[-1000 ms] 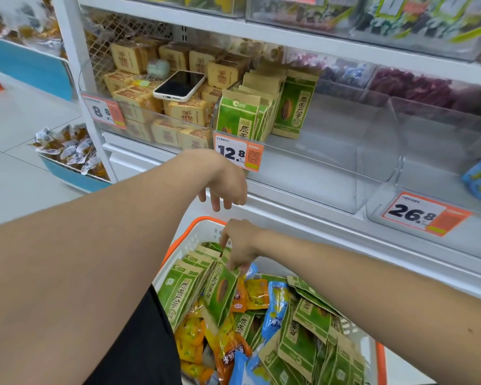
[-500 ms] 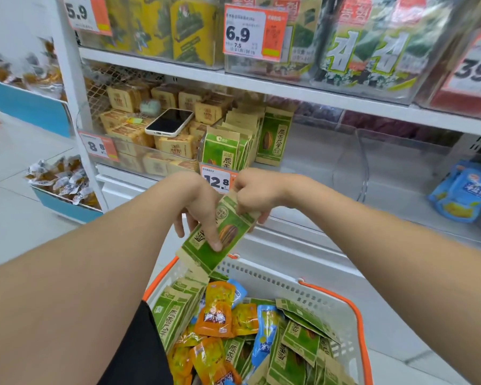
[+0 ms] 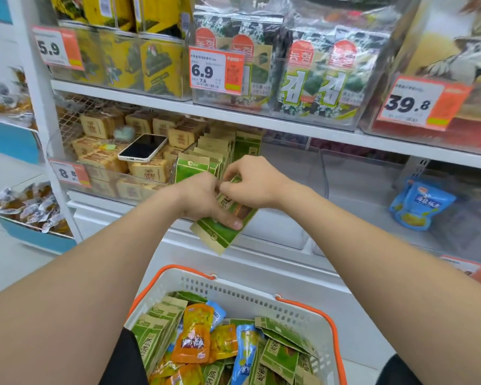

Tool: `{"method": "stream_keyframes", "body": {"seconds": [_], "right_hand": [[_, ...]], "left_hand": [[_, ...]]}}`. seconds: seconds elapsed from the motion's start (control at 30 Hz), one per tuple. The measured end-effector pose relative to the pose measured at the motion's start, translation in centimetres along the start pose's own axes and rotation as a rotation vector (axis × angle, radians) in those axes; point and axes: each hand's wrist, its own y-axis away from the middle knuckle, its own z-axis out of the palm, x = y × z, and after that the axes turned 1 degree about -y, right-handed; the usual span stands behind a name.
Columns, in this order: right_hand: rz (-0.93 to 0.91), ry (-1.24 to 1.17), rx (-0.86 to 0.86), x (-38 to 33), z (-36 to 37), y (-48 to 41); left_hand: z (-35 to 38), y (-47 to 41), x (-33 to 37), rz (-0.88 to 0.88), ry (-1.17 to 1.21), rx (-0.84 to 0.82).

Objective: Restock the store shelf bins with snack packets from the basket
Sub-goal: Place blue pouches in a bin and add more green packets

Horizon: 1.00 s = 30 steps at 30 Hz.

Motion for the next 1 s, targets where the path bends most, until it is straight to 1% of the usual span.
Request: {"method": "stream_keyframes", "body": {"seconds": [0.1,0.13,0.2,0.27,0.33,0.37,0.43,0.5,0.6,0.67,0.73,0.8,0.87,0.9,1.0], "right_hand": [[0.111,-0.133,0.002,2.8,-0.7,-0.7],[0.163,-0.203,0.02,3.9,-0.6,-0.9],[0.292,-0.408,0.062,5.7,-0.4,-1.1],[0.408,-0.609,0.053,6.7,-0.4,-1.1],[0.449,-0.718,-0.028,6.9,-0.8,-0.6],[0.446,-0.723,-0.072,6.8,-1.1,-0.3],[0.388,-0.707,-0.156,6.6,-1.5,0.1],[0.31,-0.792,-0.202,6.4,-1.4,0.1],[0.201,-0.866,-0.149,6.0,-1.0,0.1],[0.186,-0.881,-0.102,5.8,-1.1,0.2],[0.201,-0.9,-0.07,5.9,-1.1,0.2],[0.23,-0.927,-0.04,5.9,-1.2,0.1],[0.309,-0.962,0.013,5.6,-1.1,-0.1],[0.384,-0.984,0.059,5.7,-0.9,-0.5],[0.56,-1.001,0.264,6.8,0.3,-2.6]], "left_hand": [[-0.1,0.0,-0.1,-0.065,0.194,0.168],[-0.2,-0.1,-0.1,-0.078,0.293,0.253],[0.0,-0.5,0.1,-0.099,0.577,0.4],[0.4,-0.9,0.5,-0.13,0.817,0.461],[0.7,-1.0,1.2,-0.148,0.911,0.489],[0.8,-1.1,1.3,-0.141,0.912,0.516],[0.8,-1.2,1.4,-0.09,0.841,0.567],[0.5,-1.4,1.5,-0.017,0.736,0.601],[0.4,-1.5,1.8,0.07,0.591,0.62],[0.5,-1.4,2.0,0.094,0.592,0.638],[0.5,-1.5,2.1,0.099,0.593,0.681],[0.5,-1.8,1.9,0.099,0.5,0.768],[0.6,-2.1,1.8,0.107,0.321,0.877],[0.6,-2.1,1.6,0.122,0.226,0.921],[0.7,-2.4,0.7,0.166,-0.108,0.967]]}}
